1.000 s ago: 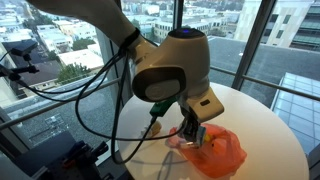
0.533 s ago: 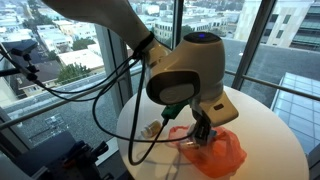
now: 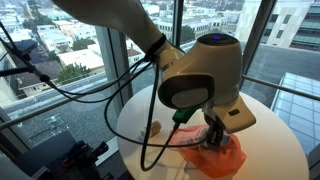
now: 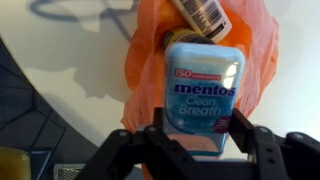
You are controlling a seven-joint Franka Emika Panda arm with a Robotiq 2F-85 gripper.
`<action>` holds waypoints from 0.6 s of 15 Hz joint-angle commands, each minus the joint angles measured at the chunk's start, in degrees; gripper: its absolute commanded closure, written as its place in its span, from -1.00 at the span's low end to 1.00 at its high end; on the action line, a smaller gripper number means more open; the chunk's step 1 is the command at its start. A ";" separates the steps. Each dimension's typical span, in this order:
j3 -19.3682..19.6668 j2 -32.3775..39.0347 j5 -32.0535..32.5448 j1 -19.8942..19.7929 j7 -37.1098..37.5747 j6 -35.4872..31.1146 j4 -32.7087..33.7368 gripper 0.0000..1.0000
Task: Put the box in the plastic
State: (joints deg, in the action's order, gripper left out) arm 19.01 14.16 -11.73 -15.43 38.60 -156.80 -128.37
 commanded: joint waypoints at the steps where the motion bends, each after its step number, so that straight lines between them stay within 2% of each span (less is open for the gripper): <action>1: 0.50 2.06 -1.96 -0.75 -0.87 0.39 2.37 0.19; 9: 1.06 4.12 -2.94 -1.52 -1.09 0.25 2.60 0.19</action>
State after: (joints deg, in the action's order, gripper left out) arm 20.03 16.76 -12.92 -16.40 38.60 -156.81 -127.29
